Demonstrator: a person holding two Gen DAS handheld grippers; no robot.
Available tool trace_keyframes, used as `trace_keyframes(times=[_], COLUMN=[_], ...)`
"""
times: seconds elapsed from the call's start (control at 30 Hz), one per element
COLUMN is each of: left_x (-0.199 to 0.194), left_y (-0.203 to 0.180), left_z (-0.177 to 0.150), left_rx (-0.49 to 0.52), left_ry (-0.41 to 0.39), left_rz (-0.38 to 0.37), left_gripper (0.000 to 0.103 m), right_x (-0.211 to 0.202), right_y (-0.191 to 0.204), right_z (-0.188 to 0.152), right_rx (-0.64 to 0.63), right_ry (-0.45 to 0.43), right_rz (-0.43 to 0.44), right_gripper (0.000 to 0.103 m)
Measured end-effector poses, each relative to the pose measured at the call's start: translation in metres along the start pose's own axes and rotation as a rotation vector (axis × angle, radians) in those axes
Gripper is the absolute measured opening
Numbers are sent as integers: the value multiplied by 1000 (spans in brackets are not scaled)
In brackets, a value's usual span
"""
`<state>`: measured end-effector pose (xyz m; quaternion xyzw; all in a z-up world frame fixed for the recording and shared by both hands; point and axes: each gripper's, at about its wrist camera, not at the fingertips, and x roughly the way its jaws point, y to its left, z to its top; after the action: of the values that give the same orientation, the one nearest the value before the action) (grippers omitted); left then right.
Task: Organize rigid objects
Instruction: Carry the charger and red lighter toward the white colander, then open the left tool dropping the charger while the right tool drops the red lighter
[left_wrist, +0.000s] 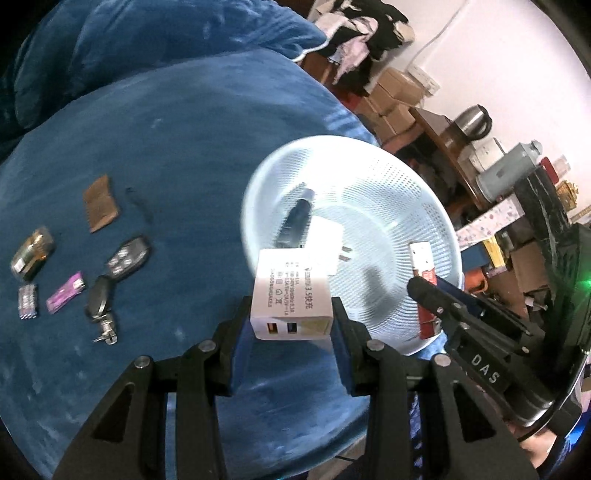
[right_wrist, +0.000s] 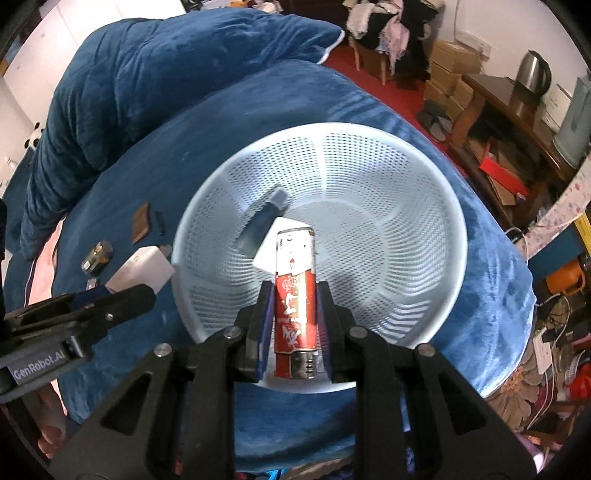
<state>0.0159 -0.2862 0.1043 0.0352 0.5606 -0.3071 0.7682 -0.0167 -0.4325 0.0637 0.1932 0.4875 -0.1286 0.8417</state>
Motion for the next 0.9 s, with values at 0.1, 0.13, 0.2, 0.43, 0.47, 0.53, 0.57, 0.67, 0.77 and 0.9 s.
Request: trace_keyframes(times=[0.1, 0.13, 0.2, 0.43, 0.47, 0.53, 0.57, 0.67, 0.77, 0.9], left_x=[8, 11, 17, 36, 39, 45, 47, 51, 52, 51], left_y=[-10, -14, -19, -26, -26, -30, -30, -34, -33, -31], left_z=[5, 6, 8, 11, 12, 12, 12, 11, 11, 12], left_rx=[12, 16, 26, 26, 27, 30, 32, 34, 33, 32], left_ry=[13, 18, 27, 70, 76, 90, 93, 103, 111, 104], left_rz=[-16, -20, -23, -25, -25, -28, -29, -31, -35, -15], left_gripper=[40, 40, 40, 40, 40, 40, 40, 40, 40, 47], right_x=[1, 1, 2, 5, 5, 6, 7, 7, 7, 3], right_y=[-10, -12, -17, -30, -32, -37, -38, -42, -42, -46], right_z=[2, 3, 3, 5, 5, 5, 5, 5, 5, 6], right_rx=[22, 28, 40, 73, 76, 85, 89, 95, 93, 108], right_ry=[-1, -2, -2, 2, 3, 7, 8, 9, 8, -15], right_rz=[-1, -1, -2, -9, -9, -12, -13, -12, -11, -2], right_gripper=[22, 22, 22, 23, 22, 23, 23, 23, 23, 25])
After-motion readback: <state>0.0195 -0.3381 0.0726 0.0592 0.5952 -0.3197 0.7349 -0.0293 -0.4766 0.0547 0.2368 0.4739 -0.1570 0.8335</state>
